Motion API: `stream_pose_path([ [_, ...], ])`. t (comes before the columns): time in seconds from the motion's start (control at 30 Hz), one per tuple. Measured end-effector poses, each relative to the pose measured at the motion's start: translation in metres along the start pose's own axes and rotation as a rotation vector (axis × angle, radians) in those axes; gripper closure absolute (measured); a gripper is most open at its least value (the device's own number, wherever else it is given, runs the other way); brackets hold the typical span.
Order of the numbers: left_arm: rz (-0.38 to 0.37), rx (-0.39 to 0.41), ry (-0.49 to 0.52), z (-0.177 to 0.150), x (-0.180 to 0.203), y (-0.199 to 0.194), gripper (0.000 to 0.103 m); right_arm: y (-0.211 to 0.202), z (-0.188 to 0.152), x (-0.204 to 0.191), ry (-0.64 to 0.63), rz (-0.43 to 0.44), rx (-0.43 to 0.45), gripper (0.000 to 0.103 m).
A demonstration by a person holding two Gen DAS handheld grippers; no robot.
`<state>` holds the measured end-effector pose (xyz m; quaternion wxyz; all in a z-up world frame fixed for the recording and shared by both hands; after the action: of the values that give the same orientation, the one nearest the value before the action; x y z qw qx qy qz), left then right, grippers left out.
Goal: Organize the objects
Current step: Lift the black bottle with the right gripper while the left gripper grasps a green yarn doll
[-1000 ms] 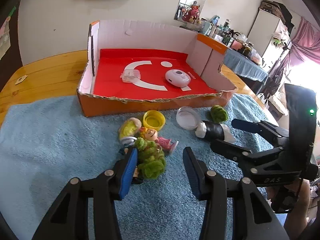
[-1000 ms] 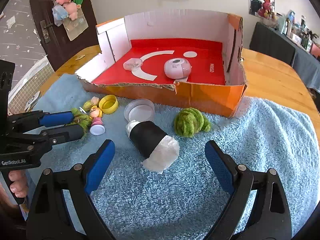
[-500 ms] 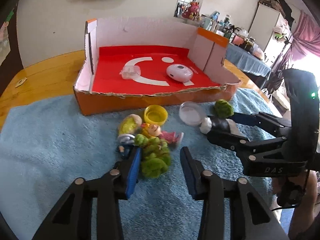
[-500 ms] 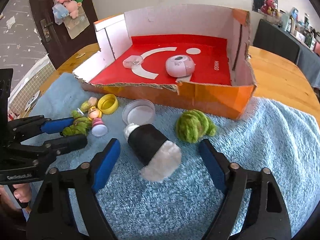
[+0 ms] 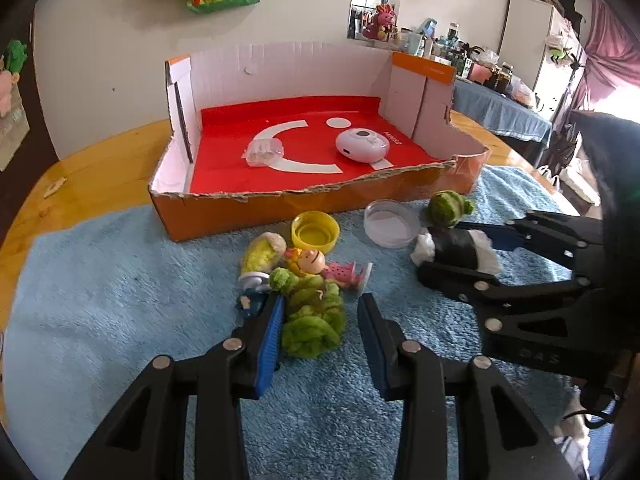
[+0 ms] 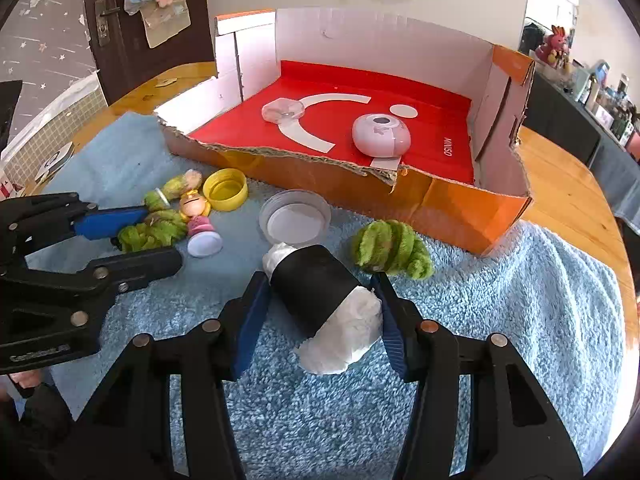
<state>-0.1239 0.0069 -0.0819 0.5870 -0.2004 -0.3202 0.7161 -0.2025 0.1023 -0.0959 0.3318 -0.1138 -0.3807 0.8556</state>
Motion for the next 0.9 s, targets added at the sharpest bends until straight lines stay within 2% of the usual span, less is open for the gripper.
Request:
stream_pose_path([
  [0.07, 0.002, -0.005, -0.009, -0.001, -0.002, 0.002, 0.073, -0.004, -0.001, -0.002, 0.008, 0.016, 0.005, 0.053],
  [0.53, -0.131, -0.013, -0.133, -0.004, -0.008, -0.014, 0.074, -0.028, -0.001, -0.011, 0.061, 0.09, 0.055, 0.053],
  [0.9, -0.159, 0.018, -0.152, 0.003, -0.01, -0.03, 0.074, -0.035, 0.0, -0.016, 0.095, 0.135, 0.069, 0.053],
])
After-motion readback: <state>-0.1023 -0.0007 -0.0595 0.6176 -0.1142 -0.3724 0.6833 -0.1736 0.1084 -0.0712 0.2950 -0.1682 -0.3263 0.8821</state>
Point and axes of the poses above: each gripper's, at about its wrist camera, not at the fingertips, and y roughly the way its jaws point, x to its right, z to its top, the point moved 8 cm from there along y, roughly the way its jaws point, and after that the axes turned 4 degrees about x, right-handed, at the moved point
